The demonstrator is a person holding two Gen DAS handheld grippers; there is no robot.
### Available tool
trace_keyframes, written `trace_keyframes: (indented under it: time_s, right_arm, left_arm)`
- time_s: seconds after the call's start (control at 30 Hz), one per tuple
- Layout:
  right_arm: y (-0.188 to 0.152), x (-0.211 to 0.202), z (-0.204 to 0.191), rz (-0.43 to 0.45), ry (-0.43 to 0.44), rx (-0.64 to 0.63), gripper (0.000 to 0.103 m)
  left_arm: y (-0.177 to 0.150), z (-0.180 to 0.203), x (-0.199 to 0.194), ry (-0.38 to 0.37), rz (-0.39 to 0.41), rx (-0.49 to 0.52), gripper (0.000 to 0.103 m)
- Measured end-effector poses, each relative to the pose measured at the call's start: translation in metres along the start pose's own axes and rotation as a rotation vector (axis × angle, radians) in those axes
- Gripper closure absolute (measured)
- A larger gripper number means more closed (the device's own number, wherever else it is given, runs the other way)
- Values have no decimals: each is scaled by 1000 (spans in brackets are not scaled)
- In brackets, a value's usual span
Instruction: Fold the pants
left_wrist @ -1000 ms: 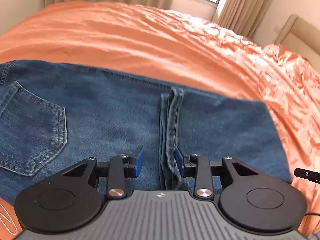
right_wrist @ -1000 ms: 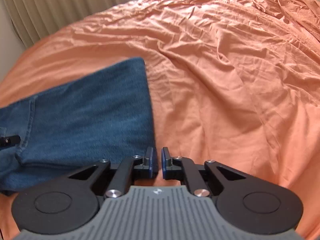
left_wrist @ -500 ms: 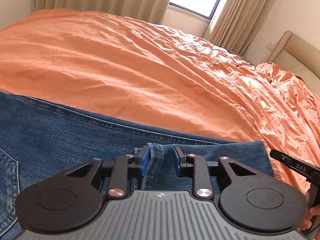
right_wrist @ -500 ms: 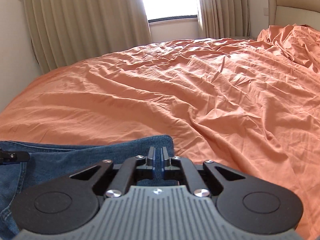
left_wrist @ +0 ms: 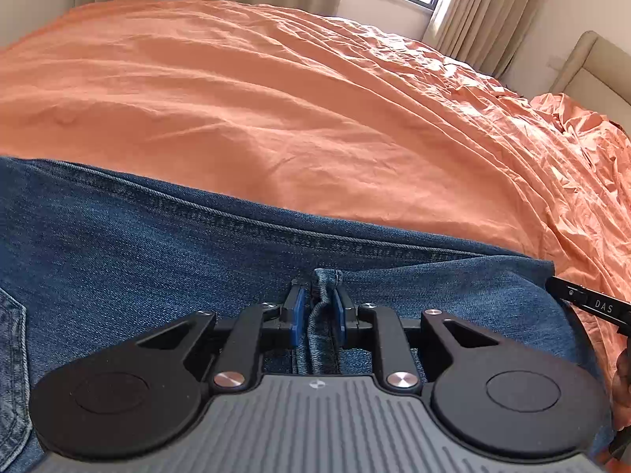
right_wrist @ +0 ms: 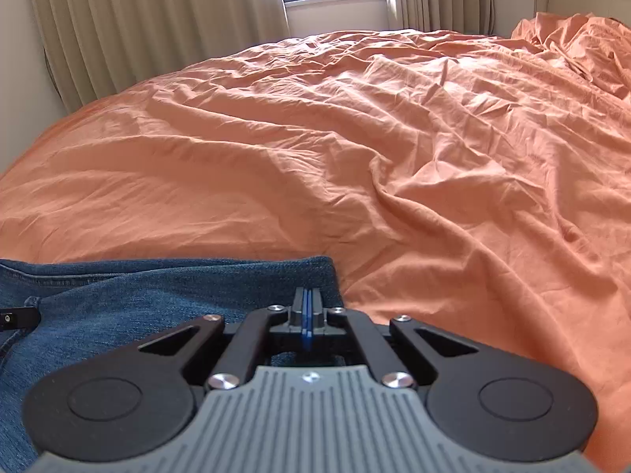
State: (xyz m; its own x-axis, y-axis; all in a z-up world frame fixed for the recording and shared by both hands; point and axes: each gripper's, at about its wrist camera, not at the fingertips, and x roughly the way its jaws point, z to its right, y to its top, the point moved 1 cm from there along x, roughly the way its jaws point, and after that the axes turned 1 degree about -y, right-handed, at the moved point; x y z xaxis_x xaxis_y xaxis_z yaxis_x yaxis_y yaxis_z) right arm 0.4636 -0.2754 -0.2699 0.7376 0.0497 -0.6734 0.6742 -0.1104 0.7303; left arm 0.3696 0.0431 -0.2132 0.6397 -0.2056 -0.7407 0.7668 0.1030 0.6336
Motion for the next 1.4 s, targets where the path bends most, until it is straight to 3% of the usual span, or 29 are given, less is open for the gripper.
trace_keyframes:
  time_s: [0.17, 0.3, 0.47, 0.53, 0.6, 0.63, 0.7, 0.8, 0.9, 1.13, 1.3, 1.4]
  right_arm:
    - [8, -42, -13, 75, 114, -27, 99]
    - [6, -70, -40, 113, 252, -68, 99]
    - [-17, -92, -93, 94, 398, -219, 98]
    - [-25, -100, -114, 99, 430, -287, 89]
    - [-30, -106, -132, 102, 454, -333, 88]
    - [-32, -108, -140, 103, 466, -346, 88]
    - [-36, -111, -154, 97, 484, -366, 88]
    - [-39, -108, -170, 69, 483, -376, 88]
    - [-40, -100, -179, 48, 473, -377, 88]
    - [-42, -72, -184, -12, 478, -326, 88]
    - [-48, -56, -187, -47, 481, -361, 88]
    - [-52, -45, -187, -77, 474, -374, 88]
  left_arm:
    - [-3, 6, -60, -54, 55, 27, 67]
    - [-15, -11, -112, -25, 85, -9, 64]
    - [-35, -62, -161, 61, 171, -209, 55]
    - [-47, -85, -177, 100, 207, -295, 55]
    - [-61, -108, -192, 131, 246, -378, 53]
    - [-67, -122, -200, 136, 265, -425, 51]
    - [-78, -144, -211, 122, 308, -507, 37]
    - [-92, -181, -225, 126, 372, -626, 34]
    - [-105, -218, -231, 132, 426, -758, 33]
    - [-128, -292, -215, 64, 500, -1050, 32]
    - [-117, -317, -182, 12, 506, -1124, 29]
    - [-104, -322, -159, 30, 489, -1124, 30]
